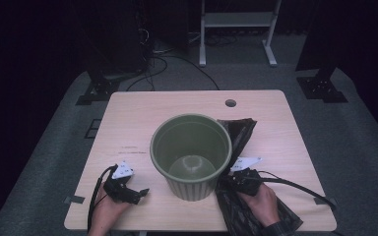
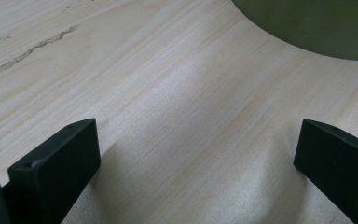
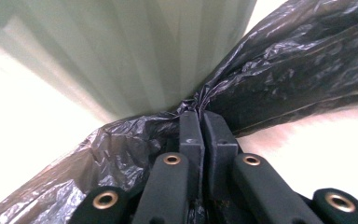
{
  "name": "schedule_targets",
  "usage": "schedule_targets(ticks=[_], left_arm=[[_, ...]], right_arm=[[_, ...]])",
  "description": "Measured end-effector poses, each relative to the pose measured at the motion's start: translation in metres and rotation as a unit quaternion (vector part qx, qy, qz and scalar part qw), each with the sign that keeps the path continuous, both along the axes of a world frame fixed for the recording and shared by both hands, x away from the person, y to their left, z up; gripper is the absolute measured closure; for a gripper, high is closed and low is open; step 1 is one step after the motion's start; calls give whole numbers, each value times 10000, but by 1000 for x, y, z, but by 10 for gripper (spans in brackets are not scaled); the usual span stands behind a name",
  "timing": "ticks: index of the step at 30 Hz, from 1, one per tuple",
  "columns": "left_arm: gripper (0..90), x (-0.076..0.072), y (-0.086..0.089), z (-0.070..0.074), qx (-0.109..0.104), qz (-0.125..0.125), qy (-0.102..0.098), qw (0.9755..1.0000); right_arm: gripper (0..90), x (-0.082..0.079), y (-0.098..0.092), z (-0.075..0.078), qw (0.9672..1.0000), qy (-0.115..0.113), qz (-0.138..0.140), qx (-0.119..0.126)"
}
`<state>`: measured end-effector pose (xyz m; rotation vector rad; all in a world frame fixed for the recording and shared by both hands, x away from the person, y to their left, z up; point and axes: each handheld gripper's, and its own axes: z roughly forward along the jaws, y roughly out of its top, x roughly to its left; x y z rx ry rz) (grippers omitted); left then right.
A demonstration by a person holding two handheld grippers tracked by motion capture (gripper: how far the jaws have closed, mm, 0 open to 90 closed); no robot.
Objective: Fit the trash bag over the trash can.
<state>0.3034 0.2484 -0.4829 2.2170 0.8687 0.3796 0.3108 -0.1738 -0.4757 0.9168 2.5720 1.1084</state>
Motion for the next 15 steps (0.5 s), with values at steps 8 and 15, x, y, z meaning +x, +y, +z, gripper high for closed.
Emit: schedule_targets(ticks=[8, 15], left_arm=[[0, 0, 0, 0, 0, 0, 0, 10000], [0, 0, 0, 0, 1, -1, 0, 10000]], right_arm=[[878, -3, -8, 19, 9985, 227, 341, 368], [878, -5, -17, 45, 9930, 475, 815, 707]])
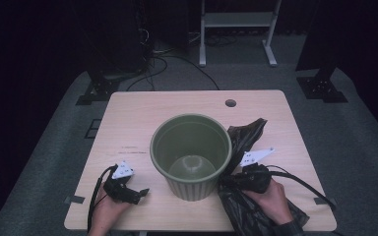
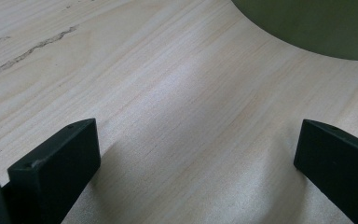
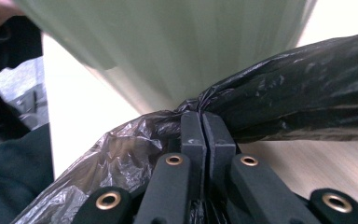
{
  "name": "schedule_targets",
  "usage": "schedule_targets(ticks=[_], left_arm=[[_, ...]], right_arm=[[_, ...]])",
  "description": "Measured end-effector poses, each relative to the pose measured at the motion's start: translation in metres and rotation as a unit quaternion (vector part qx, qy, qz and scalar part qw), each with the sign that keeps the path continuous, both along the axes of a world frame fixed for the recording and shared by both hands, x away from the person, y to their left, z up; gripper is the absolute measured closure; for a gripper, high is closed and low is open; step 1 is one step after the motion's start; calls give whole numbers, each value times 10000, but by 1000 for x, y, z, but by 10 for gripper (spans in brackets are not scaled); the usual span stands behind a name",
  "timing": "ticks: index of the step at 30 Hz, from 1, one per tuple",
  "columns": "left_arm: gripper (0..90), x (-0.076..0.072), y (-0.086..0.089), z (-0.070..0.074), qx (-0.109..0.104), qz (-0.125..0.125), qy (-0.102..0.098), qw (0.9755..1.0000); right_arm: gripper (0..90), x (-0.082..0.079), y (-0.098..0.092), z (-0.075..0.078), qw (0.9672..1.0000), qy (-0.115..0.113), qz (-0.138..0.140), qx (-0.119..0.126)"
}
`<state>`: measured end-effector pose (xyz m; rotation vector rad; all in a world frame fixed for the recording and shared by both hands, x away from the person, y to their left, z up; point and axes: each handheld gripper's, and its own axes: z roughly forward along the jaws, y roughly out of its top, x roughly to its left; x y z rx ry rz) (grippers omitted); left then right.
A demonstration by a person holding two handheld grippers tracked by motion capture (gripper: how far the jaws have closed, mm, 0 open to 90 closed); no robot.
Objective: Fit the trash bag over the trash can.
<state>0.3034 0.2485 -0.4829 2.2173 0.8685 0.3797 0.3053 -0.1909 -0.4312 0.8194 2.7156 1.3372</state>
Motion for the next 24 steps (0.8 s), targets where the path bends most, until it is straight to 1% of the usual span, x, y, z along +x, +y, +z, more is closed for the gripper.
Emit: schedule_targets(ticks=[2, 4, 6, 8, 10, 13, 15, 20, 22, 24], left_arm=[[0, 0, 0, 0, 1, -1, 0, 10000], [0, 0, 0, 0, 0, 0, 1, 10000], [0, 0, 0, 0, 0, -1, 0, 10000], [0, 0, 0, 0, 2, -1, -2, 10000], [0, 0, 0, 0, -7, 6, 3, 10000], [0, 0, 0, 0, 8, -3, 4, 10000], [0, 0, 0, 0, 8, -4, 4, 10000], [0, 0, 0, 0, 5, -3, 4, 10000], [0, 0, 0, 0, 6, -5, 2, 10000], [0, 0, 0, 0, 7, -5, 2, 10000]], right_arm=[[878, -1, 0, 7, 9998, 56, 178, 17], [878, -2, 0, 14, 9993, 63, 357, 63], [878, -4, 0, 22, 9989, 47, 456, 130], [877, -5, -1, 30, 9985, -13, 528, 143], [876, -6, -1, 36, 9977, -30, 638, 219], [874, -7, 0, 46, 9970, -99, 722, 248], [873, -8, 0, 52, 9958, -130, 831, 352], [867, -12, -1, 68, 9938, -211, 969, 500], [866, -13, -2, 74, 9922, -221, 1063, 604], [865, -15, -2, 81, 9910, -268, 1140, 656]])
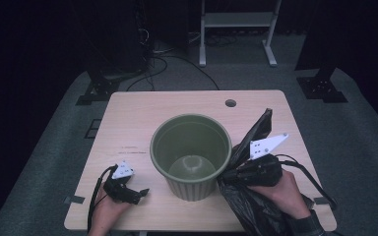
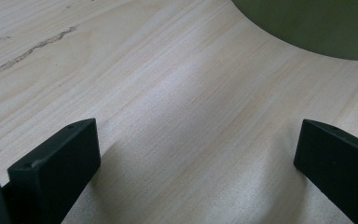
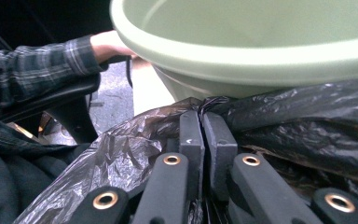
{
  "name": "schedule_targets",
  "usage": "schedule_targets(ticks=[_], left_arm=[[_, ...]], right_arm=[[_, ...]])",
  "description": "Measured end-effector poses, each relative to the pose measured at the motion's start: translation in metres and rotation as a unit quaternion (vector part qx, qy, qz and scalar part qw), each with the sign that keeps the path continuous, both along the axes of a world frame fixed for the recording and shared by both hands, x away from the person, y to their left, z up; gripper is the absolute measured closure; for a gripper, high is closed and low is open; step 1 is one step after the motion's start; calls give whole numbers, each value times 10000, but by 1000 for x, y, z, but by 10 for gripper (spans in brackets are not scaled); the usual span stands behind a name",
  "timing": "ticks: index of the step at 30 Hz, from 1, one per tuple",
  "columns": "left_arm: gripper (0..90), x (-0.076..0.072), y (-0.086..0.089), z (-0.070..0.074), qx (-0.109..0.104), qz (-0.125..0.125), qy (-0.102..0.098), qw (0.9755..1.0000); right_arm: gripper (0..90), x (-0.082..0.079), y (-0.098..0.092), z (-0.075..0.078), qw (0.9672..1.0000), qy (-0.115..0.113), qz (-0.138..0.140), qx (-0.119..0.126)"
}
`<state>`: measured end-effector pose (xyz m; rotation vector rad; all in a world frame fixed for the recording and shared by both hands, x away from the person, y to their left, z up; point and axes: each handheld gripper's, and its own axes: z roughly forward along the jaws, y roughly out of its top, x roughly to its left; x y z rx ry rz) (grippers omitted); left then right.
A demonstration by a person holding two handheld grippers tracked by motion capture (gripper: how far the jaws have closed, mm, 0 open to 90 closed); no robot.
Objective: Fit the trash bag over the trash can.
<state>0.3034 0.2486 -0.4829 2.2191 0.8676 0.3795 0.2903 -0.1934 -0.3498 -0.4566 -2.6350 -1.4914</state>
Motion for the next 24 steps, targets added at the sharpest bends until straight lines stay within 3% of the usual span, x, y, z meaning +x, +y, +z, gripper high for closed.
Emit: schedule_targets(ticks=[6, 16, 21, 24], left_arm=[[0, 0, 0, 0, -6, 0, -1, 10000], [0, 0, 0, 0, -3, 1, -1, 10000], [0, 0, 0, 0, -2, 1, 0, 10000], [0, 0, 0, 0, -3, 2, 0, 10000]], right_arm=[[857, -2, 0, 15, 9998, -66, 134, 149], [856, -3, 3, 24, 9996, -156, 207, -126], [856, -6, -1, 25, 9995, -185, 225, -89], [856, -8, -5, 30, 9993, -215, 288, 55]])
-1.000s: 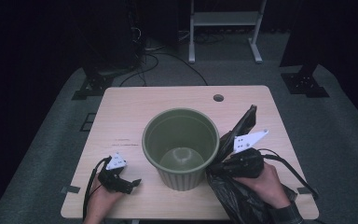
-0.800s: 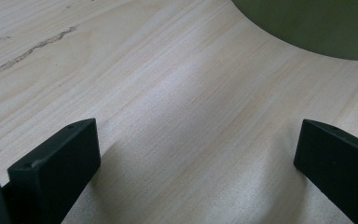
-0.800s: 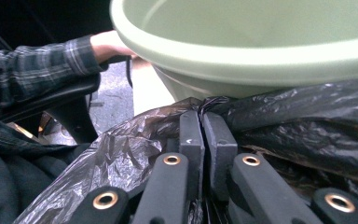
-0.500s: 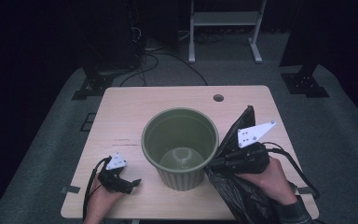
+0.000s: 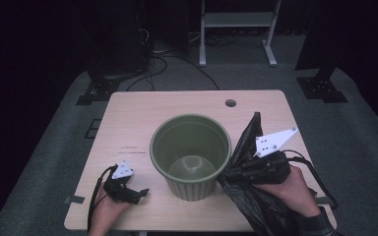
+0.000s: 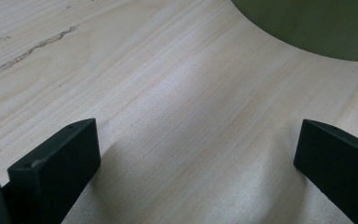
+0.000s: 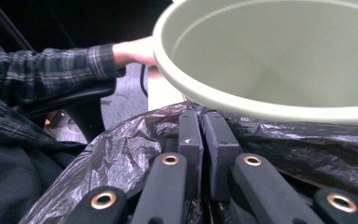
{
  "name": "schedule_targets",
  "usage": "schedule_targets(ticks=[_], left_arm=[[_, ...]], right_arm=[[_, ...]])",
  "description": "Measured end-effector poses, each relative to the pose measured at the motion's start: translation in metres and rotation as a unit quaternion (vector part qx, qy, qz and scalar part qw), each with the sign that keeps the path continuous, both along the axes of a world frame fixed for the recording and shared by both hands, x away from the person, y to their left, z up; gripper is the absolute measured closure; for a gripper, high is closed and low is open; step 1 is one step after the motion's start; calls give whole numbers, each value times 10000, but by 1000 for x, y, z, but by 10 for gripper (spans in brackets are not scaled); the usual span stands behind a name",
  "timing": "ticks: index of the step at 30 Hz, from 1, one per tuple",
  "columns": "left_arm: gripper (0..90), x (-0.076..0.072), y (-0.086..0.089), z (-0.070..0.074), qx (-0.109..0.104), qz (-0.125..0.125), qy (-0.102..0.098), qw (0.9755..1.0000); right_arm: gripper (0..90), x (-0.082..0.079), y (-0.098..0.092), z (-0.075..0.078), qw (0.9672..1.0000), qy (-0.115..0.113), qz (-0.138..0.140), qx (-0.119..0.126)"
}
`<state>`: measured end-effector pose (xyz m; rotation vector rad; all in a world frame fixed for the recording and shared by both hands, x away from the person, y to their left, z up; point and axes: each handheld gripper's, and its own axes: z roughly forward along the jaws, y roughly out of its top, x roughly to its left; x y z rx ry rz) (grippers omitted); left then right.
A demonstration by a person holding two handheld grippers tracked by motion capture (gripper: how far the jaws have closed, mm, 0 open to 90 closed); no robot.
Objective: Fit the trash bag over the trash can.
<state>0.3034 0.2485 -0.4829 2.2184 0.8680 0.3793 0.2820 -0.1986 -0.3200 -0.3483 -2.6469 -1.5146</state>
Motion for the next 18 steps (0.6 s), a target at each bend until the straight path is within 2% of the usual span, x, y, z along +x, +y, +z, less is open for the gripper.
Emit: schedule_targets(ticks=[3, 5, 14, 18], left_arm=[[0, 0, 0, 0, 3, -1, 0, 10000], [0, 0, 0, 0, 2, -2, 0, 10000], [0, 0, 0, 0, -8, 3, -6, 10000], [0, 0, 0, 0, -7, 2, -6, 10000]], right_arm=[[857, -1, -2, 5, 9998, -23, 80, 153], [858, -1, -3, 12, 9992, -57, 173, 352], [858, 8, 8, 30, 9987, -187, 225, 409], [858, 16, 22, 41, 9981, -252, 349, 435]])
